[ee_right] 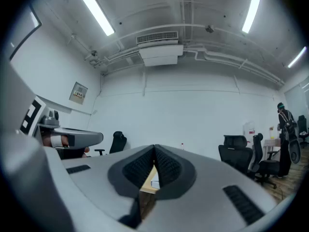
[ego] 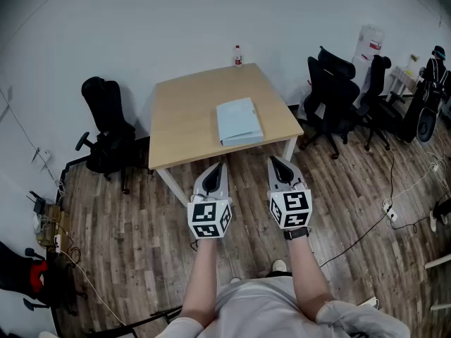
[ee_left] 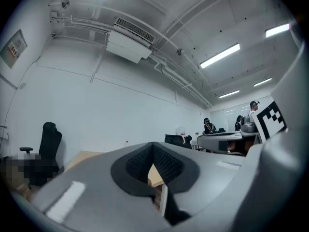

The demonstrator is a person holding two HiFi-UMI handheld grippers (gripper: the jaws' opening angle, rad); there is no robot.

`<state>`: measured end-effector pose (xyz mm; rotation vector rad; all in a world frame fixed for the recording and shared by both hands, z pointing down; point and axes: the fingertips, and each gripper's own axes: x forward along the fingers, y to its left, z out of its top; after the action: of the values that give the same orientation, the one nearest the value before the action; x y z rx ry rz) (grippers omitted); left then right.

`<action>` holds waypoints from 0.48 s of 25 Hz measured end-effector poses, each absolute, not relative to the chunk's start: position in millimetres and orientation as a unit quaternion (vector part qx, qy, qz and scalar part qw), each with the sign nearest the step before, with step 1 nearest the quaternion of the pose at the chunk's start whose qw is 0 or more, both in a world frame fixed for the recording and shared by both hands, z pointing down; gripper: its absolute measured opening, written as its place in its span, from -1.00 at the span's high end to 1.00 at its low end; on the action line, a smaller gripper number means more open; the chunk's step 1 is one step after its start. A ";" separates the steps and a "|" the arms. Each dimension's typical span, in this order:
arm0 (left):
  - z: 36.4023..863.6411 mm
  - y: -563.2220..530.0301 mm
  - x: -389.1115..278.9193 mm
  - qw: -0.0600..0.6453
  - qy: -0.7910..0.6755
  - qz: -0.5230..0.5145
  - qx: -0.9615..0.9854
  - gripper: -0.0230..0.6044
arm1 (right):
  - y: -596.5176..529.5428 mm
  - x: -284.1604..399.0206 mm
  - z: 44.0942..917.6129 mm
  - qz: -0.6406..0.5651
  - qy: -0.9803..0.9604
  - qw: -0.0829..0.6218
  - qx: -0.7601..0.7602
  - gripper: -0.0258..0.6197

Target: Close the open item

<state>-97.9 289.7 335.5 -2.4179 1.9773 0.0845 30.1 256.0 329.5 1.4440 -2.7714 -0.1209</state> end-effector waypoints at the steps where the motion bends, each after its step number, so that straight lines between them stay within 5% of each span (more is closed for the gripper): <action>1: 336.1 286.2 -92.7 0.008 0.633 0.026 -0.774 0.90 | 252.0 33.9 329.9 -0.037 -0.887 0.006 0.460 0.88; 12: 352.4 240.1 -47.5 -0.011 0.657 0.026 -0.753 0.90 | 204.3 77.9 346.0 -0.011 -0.903 -0.001 0.429 0.88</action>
<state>-47.5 240.1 352.4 -2.3827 2.0794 0.0816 77.9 204.3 346.0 1.3485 -2.8398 -0.0348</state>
